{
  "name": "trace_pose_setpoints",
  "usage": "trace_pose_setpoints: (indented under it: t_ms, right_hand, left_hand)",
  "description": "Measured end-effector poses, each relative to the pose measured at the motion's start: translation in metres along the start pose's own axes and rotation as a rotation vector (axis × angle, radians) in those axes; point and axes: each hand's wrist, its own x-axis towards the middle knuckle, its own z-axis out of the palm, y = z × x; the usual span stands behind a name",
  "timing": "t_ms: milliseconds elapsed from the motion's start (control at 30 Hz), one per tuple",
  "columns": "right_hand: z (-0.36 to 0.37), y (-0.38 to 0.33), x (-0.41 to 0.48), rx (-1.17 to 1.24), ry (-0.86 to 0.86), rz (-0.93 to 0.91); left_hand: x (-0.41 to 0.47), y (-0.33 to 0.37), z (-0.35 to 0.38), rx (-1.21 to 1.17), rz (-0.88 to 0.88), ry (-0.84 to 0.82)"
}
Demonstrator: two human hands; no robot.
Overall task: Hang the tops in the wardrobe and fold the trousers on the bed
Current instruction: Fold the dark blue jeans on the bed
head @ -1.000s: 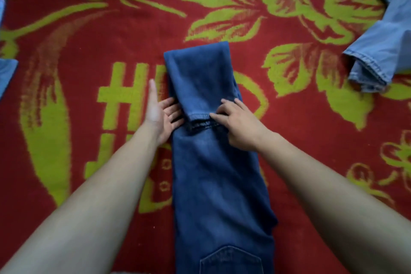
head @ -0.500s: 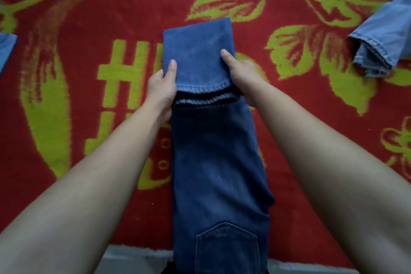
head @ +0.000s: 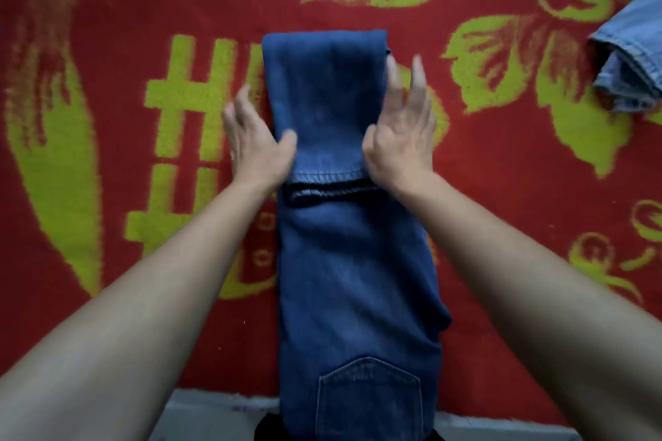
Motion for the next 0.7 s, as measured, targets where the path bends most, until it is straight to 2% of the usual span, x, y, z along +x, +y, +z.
trace_pose_setpoints:
  t_ms: [67, 100, 167, 233, 267, 333, 433, 467, 533, 600, 633, 700]
  right_hand:
    - [-0.001, -0.006, 0.024, -0.150, 0.085, -0.199]
    - [0.002, -0.006, 0.037, -0.234, 0.065, -0.289]
    - [0.015, 0.005, 0.062, -0.378, -0.121, -0.370]
    - [0.031, 0.020, 0.075, -0.465, -0.341, -0.296]
    - [0.038, 0.026, 0.078, -0.466, -0.412, -0.257]
    - [0.047, 0.027, 0.086, -0.431, -0.515, -0.231]
    - [0.036, 0.021, 0.091, -0.333, -0.599, -0.195]
    - [0.033, 0.021, 0.091, -0.294, -0.588, -0.204]
    - [0.022, 0.021, 0.084, -0.142, -0.469, -0.176]
    - [0.012, 0.021, 0.074, 0.101, -0.316, 0.036]
    - [0.011, 0.023, 0.073, 0.195, -0.313, 0.189]
    - [0.008, 0.029, 0.079, 0.287, -0.426, 0.418]
  left_hand:
    - [0.023, 0.011, -0.004, 0.059, 0.155, 0.181]
    - [0.034, 0.016, -0.002, 0.146, 0.216, 0.200]
    - [0.050, 0.016, 0.010, 0.400, 0.326, 0.015]
    - [0.060, 0.009, 0.027, 0.618, 0.334, -0.262]
    - [0.063, 0.005, 0.033, 0.660, 0.301, -0.357]
    - [0.073, 0.002, 0.036, 0.668, 0.252, -0.431]
    - [0.076, 0.008, 0.029, 0.630, 0.234, -0.510]
    - [0.075, 0.009, 0.026, 0.601, 0.232, -0.493]
    - [0.067, 0.015, 0.023, 0.445, 0.187, -0.358]
    - [0.058, 0.020, 0.023, 0.189, 0.004, -0.182]
    - [0.058, 0.019, 0.025, 0.061, -0.130, -0.149]
    - [0.064, 0.015, 0.023, -0.151, -0.342, -0.226]
